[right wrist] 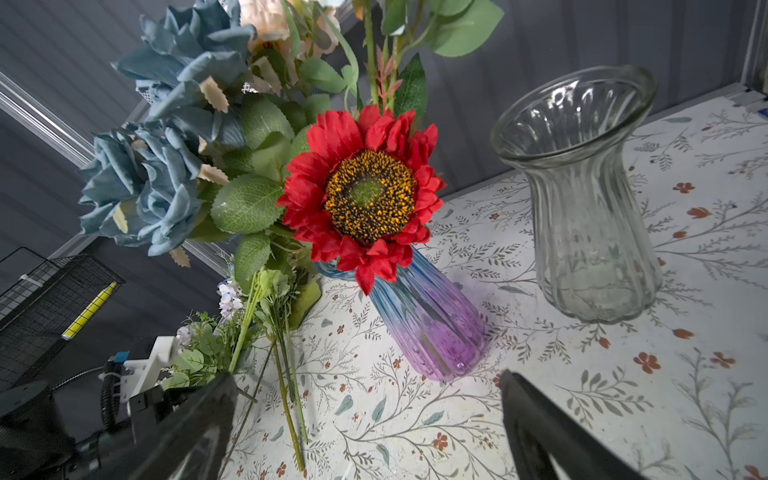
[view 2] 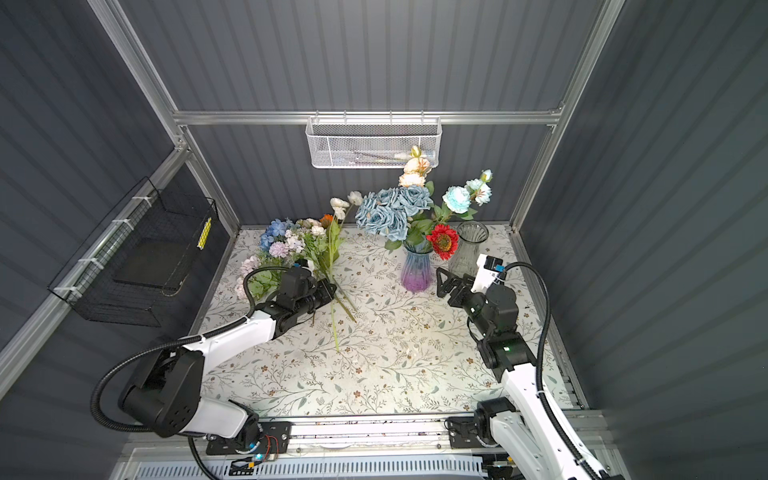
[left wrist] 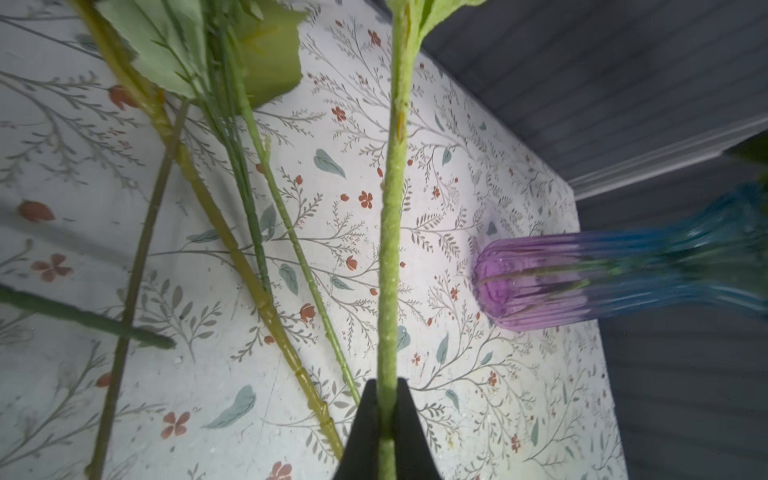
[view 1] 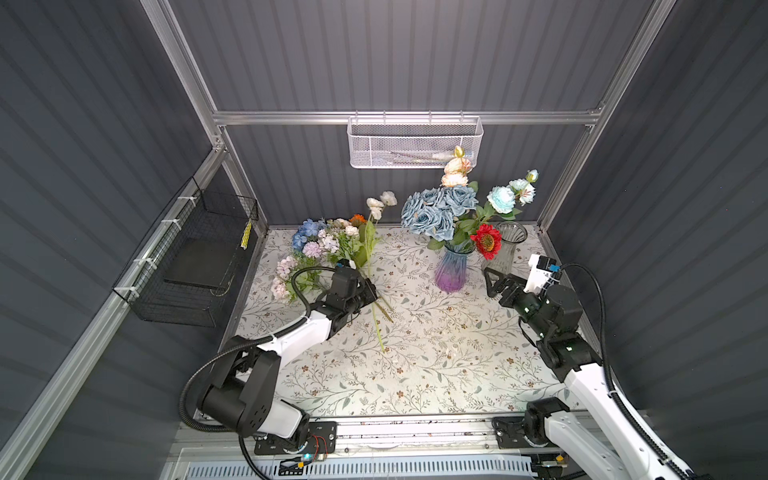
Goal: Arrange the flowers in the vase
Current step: 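Grasp the white poppy stem in the pile with the left gripper and lift, then raise the white poppies with the left gripper while the right gripper grasps the stem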
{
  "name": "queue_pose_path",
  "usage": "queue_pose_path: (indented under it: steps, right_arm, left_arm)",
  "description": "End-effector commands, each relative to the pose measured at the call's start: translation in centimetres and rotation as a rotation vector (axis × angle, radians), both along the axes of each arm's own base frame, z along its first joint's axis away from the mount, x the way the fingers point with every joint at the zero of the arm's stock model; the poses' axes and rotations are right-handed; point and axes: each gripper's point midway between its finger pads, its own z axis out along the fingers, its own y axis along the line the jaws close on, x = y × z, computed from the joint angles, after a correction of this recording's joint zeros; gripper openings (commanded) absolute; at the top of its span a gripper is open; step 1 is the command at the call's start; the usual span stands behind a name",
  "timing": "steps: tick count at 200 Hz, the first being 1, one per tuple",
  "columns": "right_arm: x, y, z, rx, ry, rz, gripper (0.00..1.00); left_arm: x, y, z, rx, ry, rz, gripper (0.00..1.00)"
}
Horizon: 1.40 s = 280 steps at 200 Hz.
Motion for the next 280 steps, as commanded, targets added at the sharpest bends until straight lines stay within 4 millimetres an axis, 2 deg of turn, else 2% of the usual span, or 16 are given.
queue_pose_path:
  steps: [1, 21, 44, 70, 107, 134, 159, 181, 207, 240, 280]
  right_arm:
    - [0.0, 0.6, 2.2, 0.023, -0.059, 0.022, 0.99]
    - [0.0, 0.8, 2.4, 0.024, -0.066, 0.025, 0.99]
    - [0.0, 1.4, 2.7, 0.022, -0.079, 0.043, 0.99]
    - [-0.3, 2.8, 3.4, -0.017, -0.116, 0.095, 0.99]
    - [-1.5, 6.5, 5.1, -0.148, -0.208, 0.205, 0.99]
    - [-1.9, 8.9, 6.0, -0.173, -0.221, 0.291, 0.99]
    - [-2.1, 10.5, 7.5, -0.170, -0.263, 0.349, 0.90]
    - [-2.5, 11.8, 9.6, -0.145, -0.305, 0.398, 0.74]
    - [-3.3, 13.4, 13.0, -0.104, -0.375, 0.471, 0.60]
    - [-5.3, 16.0, 16.7, -0.063, -0.466, 0.605, 0.56]
    - [-5.8, 17.8, 18.5, -0.045, -0.512, 0.670, 0.57]
  left_arm:
    - [0.1, 2.0, 3.3, -0.095, -0.087, 0.154, 0.00]
    - [-0.5, 4.0, 5.0, -0.110, -0.143, 0.239, 0.00]
    - [-0.9, 5.5, 8.1, -0.123, -0.243, 0.294, 0.00]
    - [-0.9, 5.9, 12.9, -0.090, -0.403, 0.266, 0.00]
    - [-1.6, 6.4, 19.9, -0.043, -0.639, 0.243, 0.00]
    - [-3.3, 5.0, 25.5, -0.039, -0.858, 0.127, 0.00]
    - [-5.0, 2.2, 29.2, -0.051, -1.011, -0.054, 0.00]
    - [-6.4, -0.2, 30.7, -0.088, -1.085, -0.215, 0.00]
    - [-7.7, -2.6, 31.7, -0.162, -1.133, -0.370, 0.00]
    - [-9.2, -6.6, 31.4, -0.213, -1.145, -0.558, 0.00]
    - [-10.6, -10.9, 30.1, -0.168, -1.151, -0.667, 0.00]
